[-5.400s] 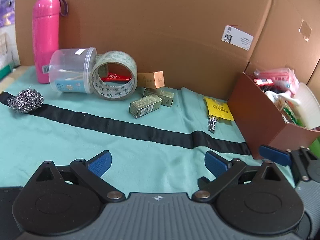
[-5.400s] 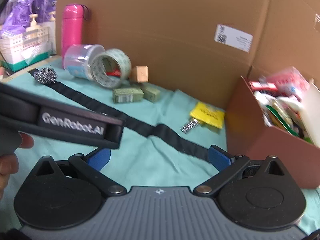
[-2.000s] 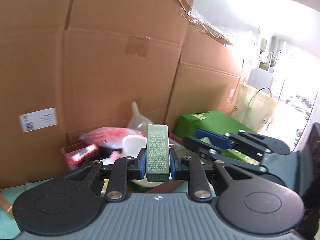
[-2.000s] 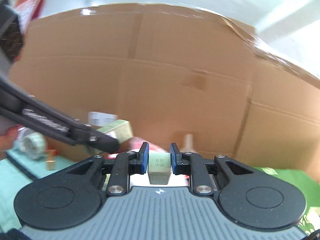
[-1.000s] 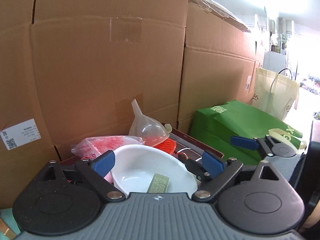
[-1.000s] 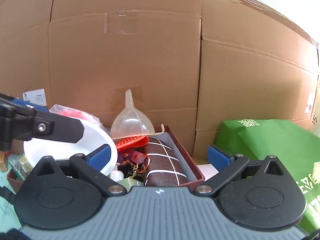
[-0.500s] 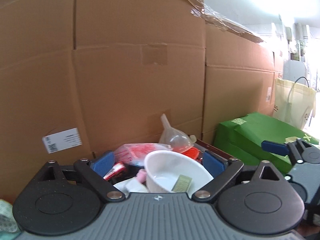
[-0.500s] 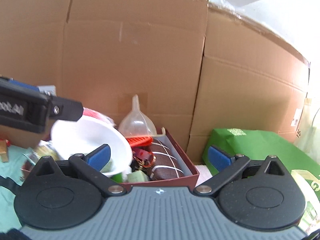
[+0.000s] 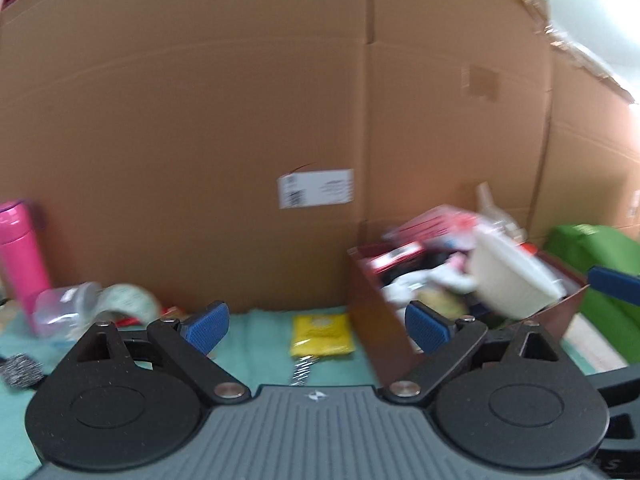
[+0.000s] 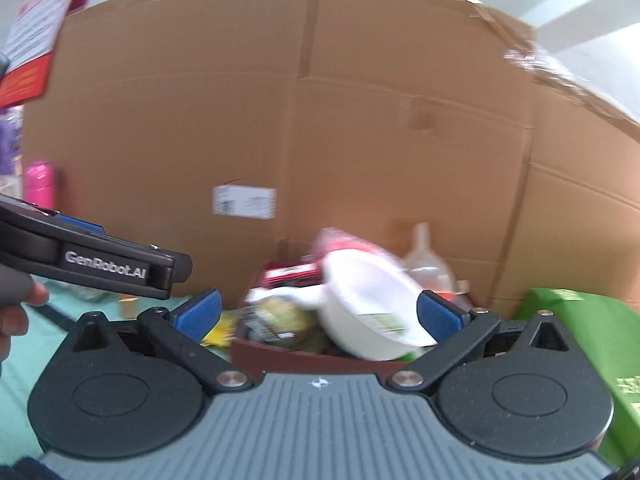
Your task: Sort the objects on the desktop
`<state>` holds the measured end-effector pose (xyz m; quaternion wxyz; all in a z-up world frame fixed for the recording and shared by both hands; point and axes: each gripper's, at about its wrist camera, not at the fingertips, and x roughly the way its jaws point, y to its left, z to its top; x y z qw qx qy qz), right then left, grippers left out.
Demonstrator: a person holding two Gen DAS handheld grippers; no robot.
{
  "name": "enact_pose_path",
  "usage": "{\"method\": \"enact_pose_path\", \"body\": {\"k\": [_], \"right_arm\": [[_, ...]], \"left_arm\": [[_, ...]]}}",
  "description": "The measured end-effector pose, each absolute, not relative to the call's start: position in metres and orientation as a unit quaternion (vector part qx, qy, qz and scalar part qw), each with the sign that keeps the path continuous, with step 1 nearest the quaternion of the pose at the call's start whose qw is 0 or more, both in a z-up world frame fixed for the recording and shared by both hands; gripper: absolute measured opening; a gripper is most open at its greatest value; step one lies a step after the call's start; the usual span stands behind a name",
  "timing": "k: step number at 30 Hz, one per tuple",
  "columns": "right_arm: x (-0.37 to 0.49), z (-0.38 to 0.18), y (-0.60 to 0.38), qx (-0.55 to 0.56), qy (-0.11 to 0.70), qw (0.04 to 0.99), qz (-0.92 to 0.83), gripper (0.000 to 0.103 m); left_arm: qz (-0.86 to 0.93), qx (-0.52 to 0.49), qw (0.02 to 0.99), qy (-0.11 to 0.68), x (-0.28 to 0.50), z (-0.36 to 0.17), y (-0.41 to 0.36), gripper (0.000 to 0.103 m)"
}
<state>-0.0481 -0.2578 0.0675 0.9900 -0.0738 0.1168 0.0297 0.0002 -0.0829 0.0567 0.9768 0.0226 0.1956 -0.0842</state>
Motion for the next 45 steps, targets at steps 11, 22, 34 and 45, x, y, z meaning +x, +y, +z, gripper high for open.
{"method": "enact_pose_path", "body": {"k": [11,22,34,45], "right_arm": [[-0.035,0.048,-0.178,-0.097,0.153,0.977,0.112,0.101],[-0.009,0.034,-0.13,-0.111,0.185,0.967,0.139,0.101],[0.042,0.008,-0.086,-0.138,0.205,0.951,0.188,0.101],[0.102,-0.01,-0.055,-0.146,0.207,0.944,0.21,0.101]], "left_arm": [[-0.003,0.004,0.971,0.24,0.006,0.029,-0.016,0.097],[0.026,-0.01,0.964,0.264,0.022,0.011,0.025,0.097],[0.052,-0.028,0.955,0.29,0.06,-0.001,0.098,0.096],[-0.03,-0.064,0.958,0.276,0.09,0.011,0.114,0.071]]}}
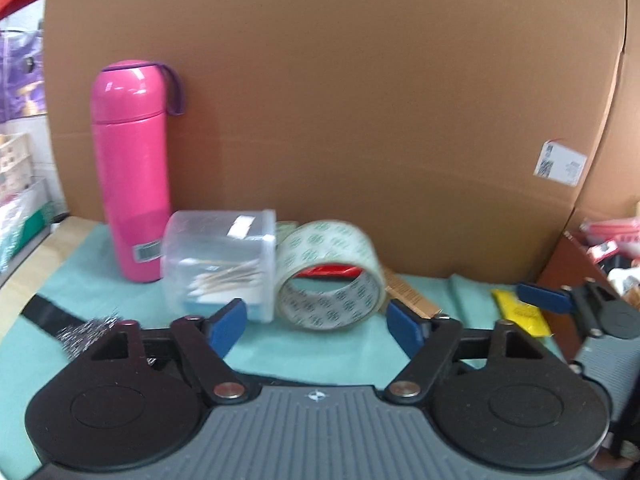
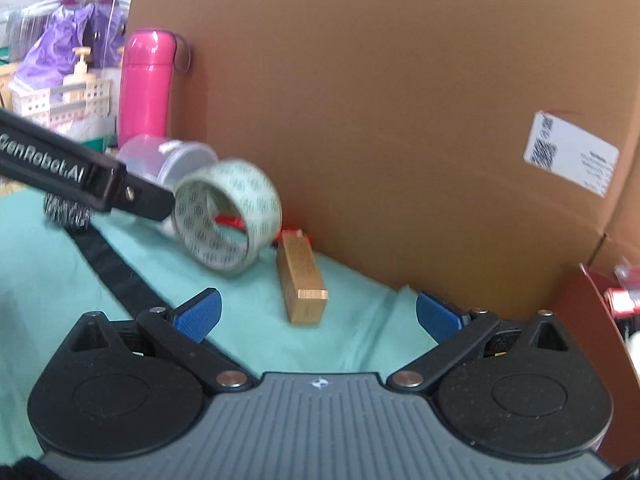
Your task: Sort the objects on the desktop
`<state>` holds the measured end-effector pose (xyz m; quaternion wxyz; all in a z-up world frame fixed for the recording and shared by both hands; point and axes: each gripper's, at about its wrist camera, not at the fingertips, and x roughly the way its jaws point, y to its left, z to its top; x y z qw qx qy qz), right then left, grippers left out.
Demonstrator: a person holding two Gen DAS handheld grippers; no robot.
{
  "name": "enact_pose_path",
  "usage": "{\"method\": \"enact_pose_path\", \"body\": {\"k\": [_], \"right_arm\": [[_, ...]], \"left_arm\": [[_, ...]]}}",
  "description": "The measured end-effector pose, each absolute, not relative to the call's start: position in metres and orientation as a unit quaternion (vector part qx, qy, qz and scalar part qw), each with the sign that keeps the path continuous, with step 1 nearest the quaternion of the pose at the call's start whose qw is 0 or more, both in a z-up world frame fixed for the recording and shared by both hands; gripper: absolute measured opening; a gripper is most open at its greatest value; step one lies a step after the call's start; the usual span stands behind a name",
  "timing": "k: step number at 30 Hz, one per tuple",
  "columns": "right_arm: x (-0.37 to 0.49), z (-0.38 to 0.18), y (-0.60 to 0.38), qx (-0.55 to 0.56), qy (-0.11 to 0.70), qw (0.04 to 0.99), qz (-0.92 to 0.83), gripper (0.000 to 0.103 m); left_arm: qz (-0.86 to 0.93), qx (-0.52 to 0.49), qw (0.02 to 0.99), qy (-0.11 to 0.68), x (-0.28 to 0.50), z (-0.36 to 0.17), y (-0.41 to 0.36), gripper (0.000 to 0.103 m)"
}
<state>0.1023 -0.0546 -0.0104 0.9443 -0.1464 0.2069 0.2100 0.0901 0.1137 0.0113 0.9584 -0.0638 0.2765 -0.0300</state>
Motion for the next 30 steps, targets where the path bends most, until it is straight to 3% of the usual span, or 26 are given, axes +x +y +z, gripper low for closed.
{"method": "enact_pose_path", "body": {"k": [5,8,10,13,14,15,17,26,28,29,30], "right_arm": [[0.125,-0.005,-0.037,-0.146,0.185,0.943,0.235,0.097],[0.139,-0.012,-0.025,-0.144,0.184,0.939,0.252,0.078],[0.147,-0.016,-0.019,-0.138,0.188,0.938,0.256,0.072],[0.155,-0.02,-0.013,-0.134,0.193,0.937,0.261,0.048],[0.157,-0.02,-0.013,-0.131,0.199,0.934,0.265,0.03],[0.158,-0.02,-0.014,-0.125,0.207,0.933,0.268,0.018],[0.157,-0.018,-0.019,-0.113,0.211,0.933,0.268,0.006],[0.131,-0.002,-0.046,-0.105,0.233,0.934,0.249,0.006],[0.119,0.003,-0.059,-0.106,0.242,0.933,0.243,0.006],[0.111,0.005,-0.065,-0.107,0.246,0.933,0.241,0.006],[0.102,0.007,-0.072,-0.107,0.251,0.932,0.239,0.006]], "left_arm": [[-0.032,-0.026,0.966,0.256,0.103,0.02,0.105,0.06],[-0.029,-0.019,0.966,0.255,0.112,0.02,0.106,0.053],[-0.034,-0.022,0.965,0.258,0.117,0.018,0.108,0.049],[-0.045,-0.022,0.964,0.259,0.122,0.014,0.107,0.039],[-0.049,-0.021,0.964,0.261,0.123,0.013,0.106,0.034],[-0.051,-0.02,0.963,0.264,0.123,0.012,0.104,0.033],[-0.056,-0.018,0.961,0.268,0.123,0.01,0.102,0.033],[-0.079,0.003,0.96,0.268,0.089,0.01,0.081,0.054],[-0.098,0.006,0.956,0.277,0.079,0.008,0.075,0.052],[-0.112,0.006,0.952,0.284,0.073,0.007,0.071,0.046],[-0.129,0.003,0.948,0.291,0.066,0.006,0.066,0.031]]}}
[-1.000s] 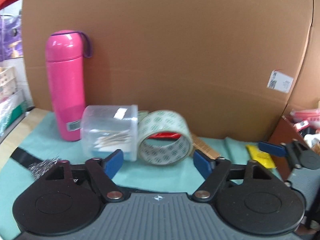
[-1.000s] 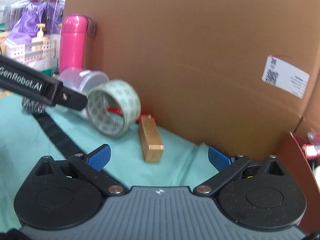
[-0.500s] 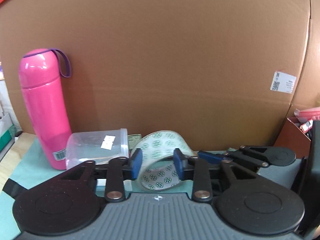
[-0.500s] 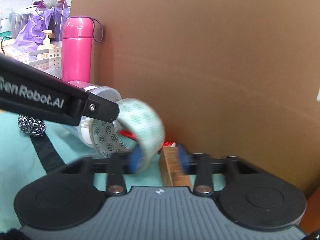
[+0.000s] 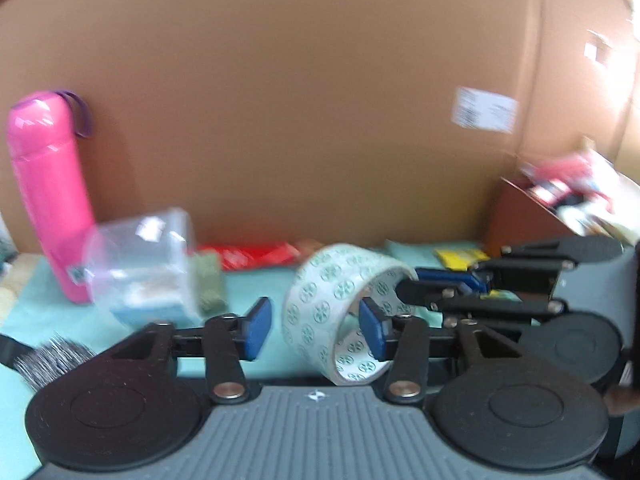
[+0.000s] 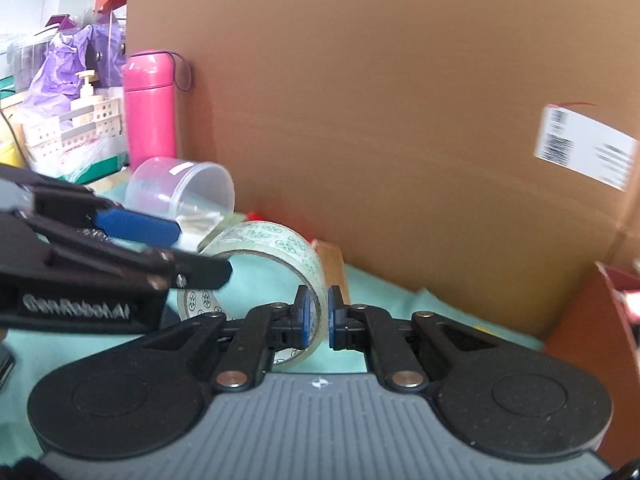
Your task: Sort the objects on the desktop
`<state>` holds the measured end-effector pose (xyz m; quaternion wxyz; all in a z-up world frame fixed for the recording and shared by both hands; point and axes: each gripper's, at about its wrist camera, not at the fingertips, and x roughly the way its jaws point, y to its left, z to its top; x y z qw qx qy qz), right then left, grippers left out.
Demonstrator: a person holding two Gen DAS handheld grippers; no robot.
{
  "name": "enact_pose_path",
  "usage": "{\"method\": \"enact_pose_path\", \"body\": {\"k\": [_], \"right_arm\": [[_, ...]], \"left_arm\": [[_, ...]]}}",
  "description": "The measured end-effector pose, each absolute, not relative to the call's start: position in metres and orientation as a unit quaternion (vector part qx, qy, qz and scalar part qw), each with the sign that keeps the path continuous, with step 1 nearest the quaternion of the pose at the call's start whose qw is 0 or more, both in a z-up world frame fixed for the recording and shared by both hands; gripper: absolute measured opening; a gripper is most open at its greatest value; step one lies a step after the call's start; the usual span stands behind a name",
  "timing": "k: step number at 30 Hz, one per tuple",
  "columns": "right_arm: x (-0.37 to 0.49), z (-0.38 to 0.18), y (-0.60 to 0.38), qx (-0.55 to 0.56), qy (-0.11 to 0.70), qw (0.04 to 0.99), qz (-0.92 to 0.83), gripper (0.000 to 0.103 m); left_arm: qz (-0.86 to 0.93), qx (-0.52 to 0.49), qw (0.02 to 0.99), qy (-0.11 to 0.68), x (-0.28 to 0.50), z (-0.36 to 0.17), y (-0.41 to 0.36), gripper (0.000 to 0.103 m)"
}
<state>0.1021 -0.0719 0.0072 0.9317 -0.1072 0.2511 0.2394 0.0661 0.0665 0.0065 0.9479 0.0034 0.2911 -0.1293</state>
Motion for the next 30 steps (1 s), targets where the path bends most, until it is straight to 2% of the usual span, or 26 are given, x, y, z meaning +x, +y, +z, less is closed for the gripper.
{"method": "enact_pose_path", "body": {"k": [6,15,25,27,30], "right_arm": [[0.066,0.012,-0.112,-0.077,0.273,0.933,0.221,0.009],[0.086,-0.013,-0.109,-0.038,0.275,0.934,0.225,0.011],[0.096,-0.019,-0.099,-0.051,0.283,0.932,0.222,0.015],[0.095,-0.018,-0.101,-0.049,0.282,0.932,0.222,0.013],[0.086,-0.014,-0.105,-0.051,0.272,0.936,0.217,0.012]], "left_arm": [[-0.145,0.01,0.941,0.306,0.059,-0.008,0.046,0.023],[-0.105,-0.018,0.936,0.335,0.088,-0.022,0.049,0.025],[-0.096,-0.002,0.938,0.332,0.093,-0.025,0.042,0.027],[-0.088,-0.007,0.939,0.332,0.091,-0.023,0.041,0.022],[-0.091,-0.016,0.941,0.324,0.084,-0.013,0.039,0.022]]}}
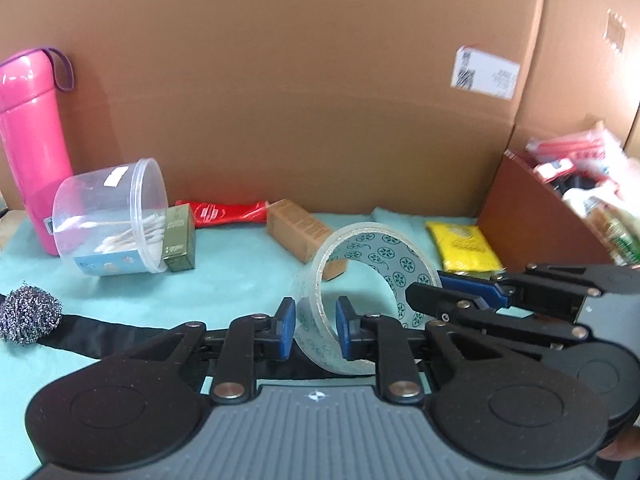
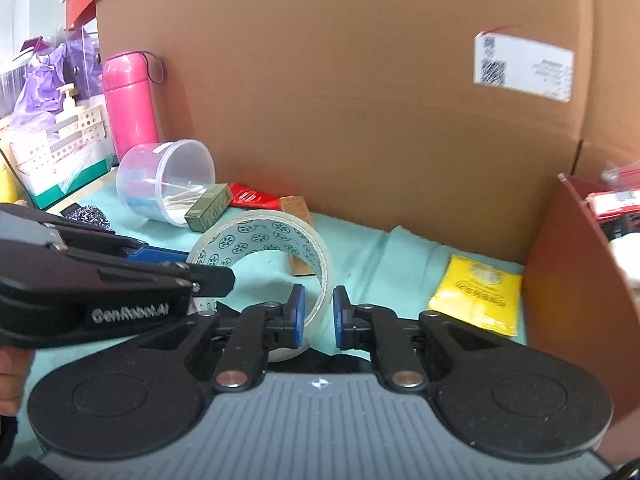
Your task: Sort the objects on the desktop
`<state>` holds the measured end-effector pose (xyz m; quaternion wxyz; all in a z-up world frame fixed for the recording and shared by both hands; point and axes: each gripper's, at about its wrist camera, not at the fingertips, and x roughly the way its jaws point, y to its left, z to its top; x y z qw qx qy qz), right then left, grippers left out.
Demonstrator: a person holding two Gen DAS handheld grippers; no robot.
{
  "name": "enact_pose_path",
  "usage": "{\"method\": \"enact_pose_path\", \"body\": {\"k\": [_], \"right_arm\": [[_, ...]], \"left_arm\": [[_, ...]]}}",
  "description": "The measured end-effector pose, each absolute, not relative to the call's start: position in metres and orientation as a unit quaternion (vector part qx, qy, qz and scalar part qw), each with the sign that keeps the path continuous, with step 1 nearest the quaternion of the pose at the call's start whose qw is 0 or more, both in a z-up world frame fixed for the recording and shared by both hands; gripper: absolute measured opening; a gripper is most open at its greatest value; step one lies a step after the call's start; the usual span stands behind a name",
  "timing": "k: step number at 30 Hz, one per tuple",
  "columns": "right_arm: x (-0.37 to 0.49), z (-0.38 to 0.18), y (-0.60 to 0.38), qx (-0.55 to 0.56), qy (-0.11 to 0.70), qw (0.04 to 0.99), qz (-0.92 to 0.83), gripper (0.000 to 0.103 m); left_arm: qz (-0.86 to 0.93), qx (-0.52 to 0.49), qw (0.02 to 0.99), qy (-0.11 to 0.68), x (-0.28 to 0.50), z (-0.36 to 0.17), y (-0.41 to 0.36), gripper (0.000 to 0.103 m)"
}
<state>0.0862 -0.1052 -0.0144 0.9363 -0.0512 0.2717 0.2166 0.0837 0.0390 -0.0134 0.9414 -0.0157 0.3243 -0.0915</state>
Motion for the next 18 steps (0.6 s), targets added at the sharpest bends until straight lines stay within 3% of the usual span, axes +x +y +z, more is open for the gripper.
{"method": "enact_pose_path", "body": {"k": [9,18], "right_arm": [[0.048,0.045,-0.149,-0.053,0.166,0.969,0.173,0.012],[0.016,0.106,-0.261,-0.022,0.072,0.995,0.063,0.012]], "left_arm": [[-0.133,0.001,0.962,0.237,0.062,0.058,-0.008,0.02],[-0.243,0.039,0.955,0.164,0.06,0.13,-0.125,0.02]]}}
